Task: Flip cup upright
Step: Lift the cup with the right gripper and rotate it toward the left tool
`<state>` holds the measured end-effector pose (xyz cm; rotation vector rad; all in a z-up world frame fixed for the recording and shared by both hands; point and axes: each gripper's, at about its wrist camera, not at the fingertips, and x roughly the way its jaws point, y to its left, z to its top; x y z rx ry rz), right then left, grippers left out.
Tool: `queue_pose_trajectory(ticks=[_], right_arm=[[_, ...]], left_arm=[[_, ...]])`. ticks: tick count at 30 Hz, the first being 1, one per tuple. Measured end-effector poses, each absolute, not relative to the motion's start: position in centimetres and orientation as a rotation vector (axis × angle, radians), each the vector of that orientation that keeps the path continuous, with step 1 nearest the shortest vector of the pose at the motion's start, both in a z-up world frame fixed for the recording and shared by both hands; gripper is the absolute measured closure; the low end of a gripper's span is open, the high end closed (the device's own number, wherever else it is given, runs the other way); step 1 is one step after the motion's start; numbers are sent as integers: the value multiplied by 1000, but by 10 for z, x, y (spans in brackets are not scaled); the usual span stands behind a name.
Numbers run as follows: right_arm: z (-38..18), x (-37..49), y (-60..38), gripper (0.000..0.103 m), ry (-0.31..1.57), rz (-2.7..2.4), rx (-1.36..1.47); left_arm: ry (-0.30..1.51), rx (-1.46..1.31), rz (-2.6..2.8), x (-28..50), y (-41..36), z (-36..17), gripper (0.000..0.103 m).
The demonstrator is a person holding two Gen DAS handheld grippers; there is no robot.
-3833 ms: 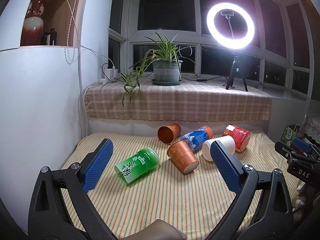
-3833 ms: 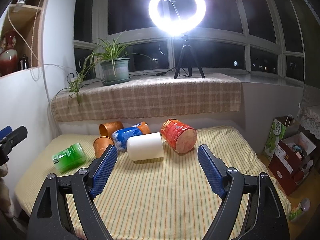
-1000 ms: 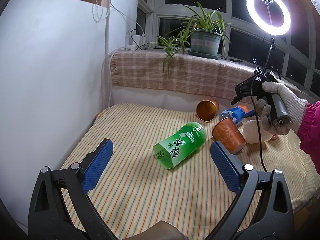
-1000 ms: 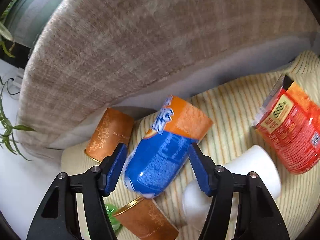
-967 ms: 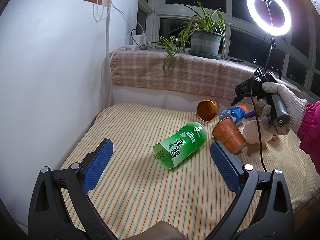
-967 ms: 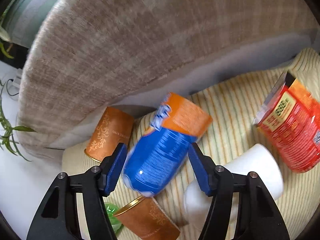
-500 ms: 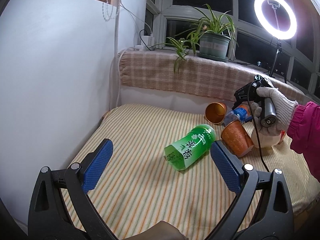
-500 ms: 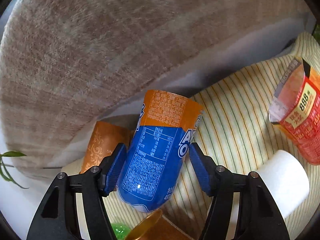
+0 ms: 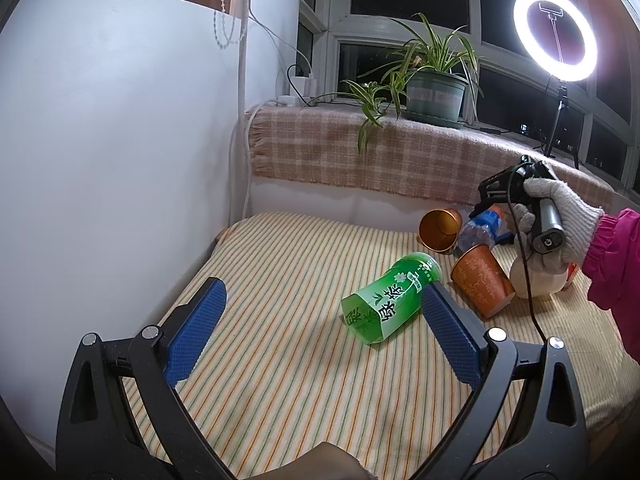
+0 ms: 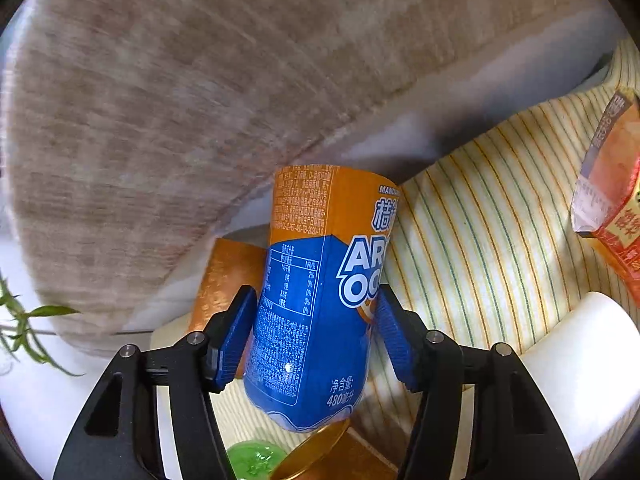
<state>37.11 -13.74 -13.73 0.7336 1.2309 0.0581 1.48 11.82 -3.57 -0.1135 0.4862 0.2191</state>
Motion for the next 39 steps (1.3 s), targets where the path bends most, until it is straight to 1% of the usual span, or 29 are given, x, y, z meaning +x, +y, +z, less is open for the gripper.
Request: queue_pose_trajectory(ticks=[10, 16, 20, 28, 32, 39], right_arm=[[-84, 334, -168, 43, 1159, 210, 744], [-55, 293, -182, 43, 1120, 346, 654], [-40, 257, -180, 43, 1112, 460, 565], [-55, 190, -184, 43, 1171, 581, 388], [-81, 164, -185, 43, 1253, 600, 347], [-119, 143, -183, 43, 1343, 615, 321]], left_arm=[[483, -106, 186, 8, 105, -27, 4], [521, -112, 132, 8, 94, -25, 4], [584, -167, 52, 13, 91, -28, 4], [676, -258, -70, 25, 79, -35, 4], [723, -295, -128, 32, 70, -41, 5], [783, -347, -165, 37, 65, -51, 5]])
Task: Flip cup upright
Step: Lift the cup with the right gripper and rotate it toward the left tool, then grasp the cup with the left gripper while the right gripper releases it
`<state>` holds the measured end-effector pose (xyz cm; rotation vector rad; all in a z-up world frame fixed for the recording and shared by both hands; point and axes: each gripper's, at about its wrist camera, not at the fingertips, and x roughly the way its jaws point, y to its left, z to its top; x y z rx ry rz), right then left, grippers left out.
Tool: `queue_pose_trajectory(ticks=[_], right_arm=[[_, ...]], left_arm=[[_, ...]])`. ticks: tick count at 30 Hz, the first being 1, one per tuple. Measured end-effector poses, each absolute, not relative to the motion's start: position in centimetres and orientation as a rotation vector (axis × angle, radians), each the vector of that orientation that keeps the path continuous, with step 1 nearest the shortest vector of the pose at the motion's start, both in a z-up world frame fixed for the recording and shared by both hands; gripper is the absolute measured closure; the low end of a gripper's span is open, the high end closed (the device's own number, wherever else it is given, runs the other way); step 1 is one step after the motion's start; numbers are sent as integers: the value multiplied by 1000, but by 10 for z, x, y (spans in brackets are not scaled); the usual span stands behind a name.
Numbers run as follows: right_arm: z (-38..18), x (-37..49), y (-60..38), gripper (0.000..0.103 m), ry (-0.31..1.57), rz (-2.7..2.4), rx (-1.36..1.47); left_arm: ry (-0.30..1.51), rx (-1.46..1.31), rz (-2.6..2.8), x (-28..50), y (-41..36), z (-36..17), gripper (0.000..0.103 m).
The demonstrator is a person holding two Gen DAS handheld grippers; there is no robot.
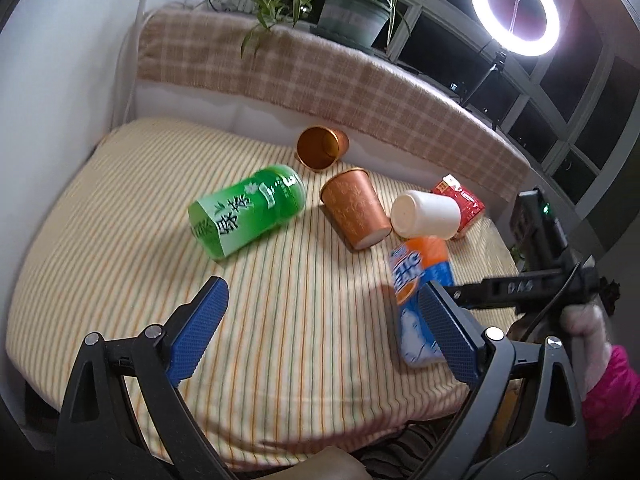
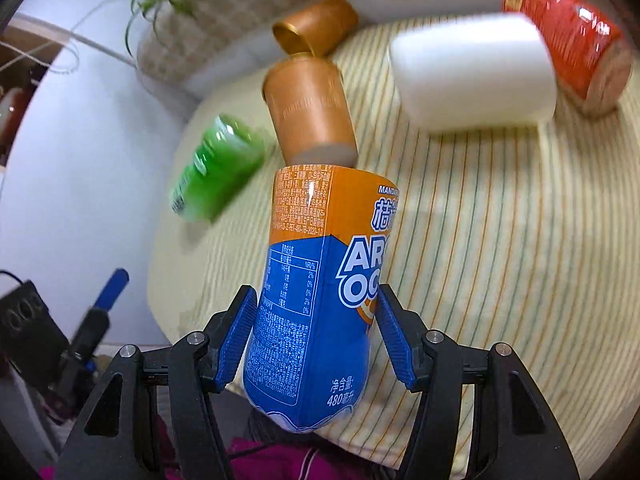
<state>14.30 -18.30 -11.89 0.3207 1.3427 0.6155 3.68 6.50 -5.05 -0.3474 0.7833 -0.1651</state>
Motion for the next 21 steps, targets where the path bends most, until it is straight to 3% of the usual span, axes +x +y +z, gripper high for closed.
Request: queue_pose_trajectory(ticks=[8, 13, 21], right_arm=[[-125, 139, -178, 38, 1314, 603, 270], [-113, 124, -190, 29, 1223, 606, 252], [-85, 86, -228, 29, 1056, 519, 228]], left_arm=[[831, -375, -191, 41, 59, -59, 5], [865, -399, -231, 51, 49, -64, 5], [968, -443, -367, 84, 17, -73, 5]])
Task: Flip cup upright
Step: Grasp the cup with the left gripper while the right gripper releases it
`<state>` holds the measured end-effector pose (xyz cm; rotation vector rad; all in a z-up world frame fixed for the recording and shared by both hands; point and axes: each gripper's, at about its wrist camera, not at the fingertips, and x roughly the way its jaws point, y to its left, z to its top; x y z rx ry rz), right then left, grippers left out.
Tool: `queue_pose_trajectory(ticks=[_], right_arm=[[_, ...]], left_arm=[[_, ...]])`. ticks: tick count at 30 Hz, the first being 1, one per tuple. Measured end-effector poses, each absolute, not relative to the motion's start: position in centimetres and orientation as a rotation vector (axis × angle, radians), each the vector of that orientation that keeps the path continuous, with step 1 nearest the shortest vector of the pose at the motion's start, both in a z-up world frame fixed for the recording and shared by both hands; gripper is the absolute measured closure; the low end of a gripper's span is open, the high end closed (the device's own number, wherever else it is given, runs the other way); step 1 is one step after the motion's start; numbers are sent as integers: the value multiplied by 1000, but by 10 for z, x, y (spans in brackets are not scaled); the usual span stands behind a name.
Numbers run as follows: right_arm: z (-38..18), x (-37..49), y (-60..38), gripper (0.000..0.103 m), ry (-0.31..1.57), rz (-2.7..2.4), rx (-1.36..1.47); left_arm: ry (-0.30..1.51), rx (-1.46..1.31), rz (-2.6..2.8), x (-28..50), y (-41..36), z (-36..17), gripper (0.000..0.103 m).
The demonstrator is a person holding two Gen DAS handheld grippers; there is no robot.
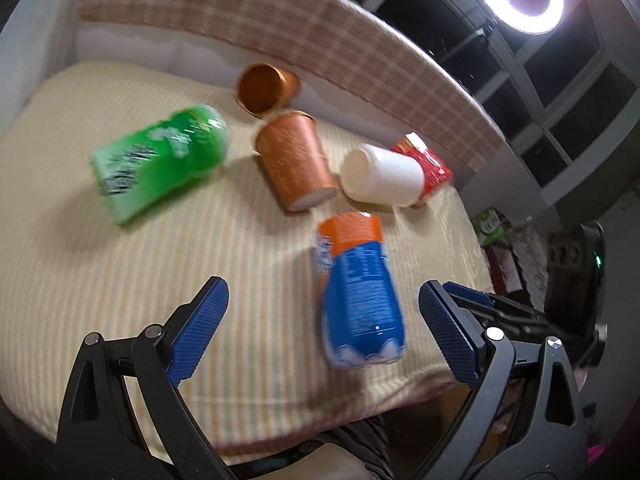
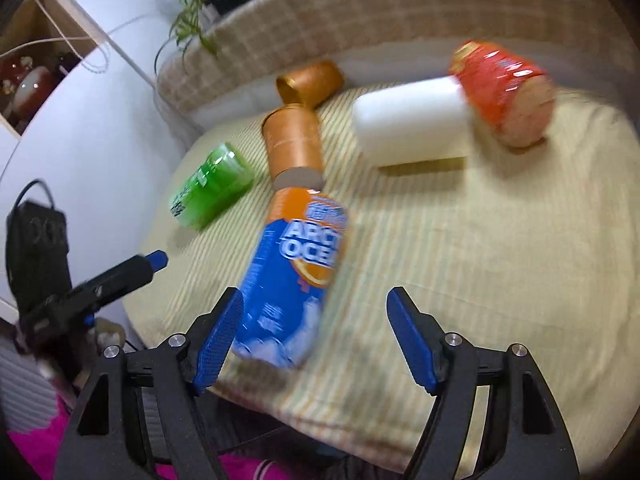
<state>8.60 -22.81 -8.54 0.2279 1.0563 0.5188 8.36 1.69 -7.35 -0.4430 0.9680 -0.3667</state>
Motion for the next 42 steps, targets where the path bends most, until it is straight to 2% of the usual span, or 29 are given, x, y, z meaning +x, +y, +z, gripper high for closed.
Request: queue_pose_trajectory(ticks=[10, 18, 22, 26, 29, 36, 42], right_arm=[[-83, 51, -278, 29, 957, 346, 285], [-80, 43, -291, 29, 941, 301, 300], [-80, 44, -292, 29, 934, 292, 303], [-81, 44, -292, 29, 931, 282, 302], [-80, 43, -292, 29, 924, 267, 291], [-80, 44, -299, 29, 915, 247, 319], [-81, 42, -302, 29, 909, 242, 330]], left_arm=[[1165, -475, -509, 123, -22, -103, 5], [1222, -445, -509, 135, -34, -115, 6], [1239, -416, -515, 136, -40, -117, 18], [1249, -406, -518, 140, -43, -121, 27], [1239, -403, -522, 141, -43, -120, 37], [1197, -372, -520, 135, -47, -114, 41], [1073, -314, -469, 119, -46, -91, 42]])
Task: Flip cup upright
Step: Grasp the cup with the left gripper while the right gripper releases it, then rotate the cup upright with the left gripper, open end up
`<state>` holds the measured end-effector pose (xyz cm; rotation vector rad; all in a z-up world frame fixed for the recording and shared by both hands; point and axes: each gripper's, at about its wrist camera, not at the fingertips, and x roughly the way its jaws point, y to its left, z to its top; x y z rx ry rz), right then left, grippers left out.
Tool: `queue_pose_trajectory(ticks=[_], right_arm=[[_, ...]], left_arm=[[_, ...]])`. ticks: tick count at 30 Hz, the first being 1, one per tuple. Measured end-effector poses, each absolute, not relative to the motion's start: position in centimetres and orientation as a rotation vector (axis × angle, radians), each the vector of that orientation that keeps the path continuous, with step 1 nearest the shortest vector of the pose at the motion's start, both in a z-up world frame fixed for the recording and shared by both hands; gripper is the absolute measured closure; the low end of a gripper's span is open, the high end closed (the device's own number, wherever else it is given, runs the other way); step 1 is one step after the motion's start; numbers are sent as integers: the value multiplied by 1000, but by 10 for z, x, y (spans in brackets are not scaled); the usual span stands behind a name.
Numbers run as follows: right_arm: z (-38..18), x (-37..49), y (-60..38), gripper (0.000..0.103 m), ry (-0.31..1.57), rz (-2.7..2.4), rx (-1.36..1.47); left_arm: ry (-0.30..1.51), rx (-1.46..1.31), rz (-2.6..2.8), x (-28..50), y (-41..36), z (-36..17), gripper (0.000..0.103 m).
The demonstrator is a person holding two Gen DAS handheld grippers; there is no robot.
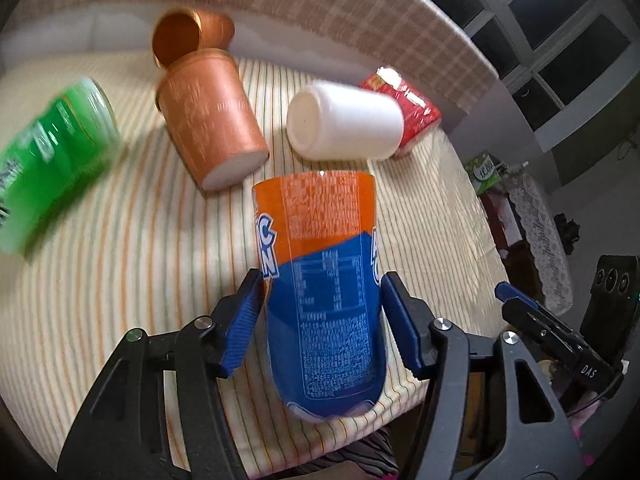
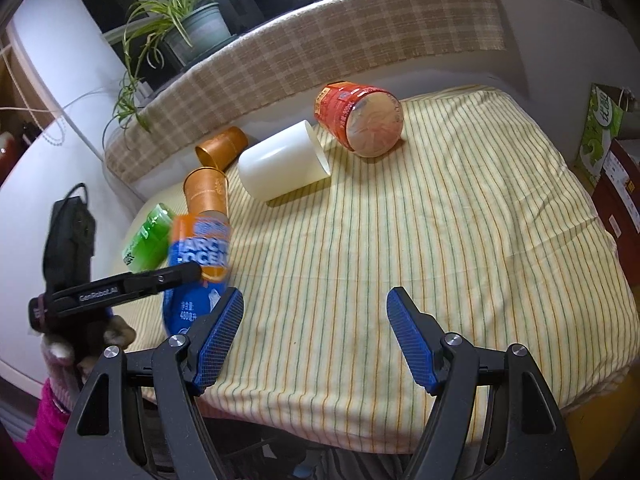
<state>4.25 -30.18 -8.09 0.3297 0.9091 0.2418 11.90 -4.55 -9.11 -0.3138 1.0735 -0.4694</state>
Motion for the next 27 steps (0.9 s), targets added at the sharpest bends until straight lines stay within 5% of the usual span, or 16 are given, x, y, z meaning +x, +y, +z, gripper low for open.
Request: queue_pose_trajectory(ticks=[27], right_arm=[[-84, 42, -299, 29, 914, 246, 343]], left_arm=[[734, 14, -342, 91, -78, -75, 42]])
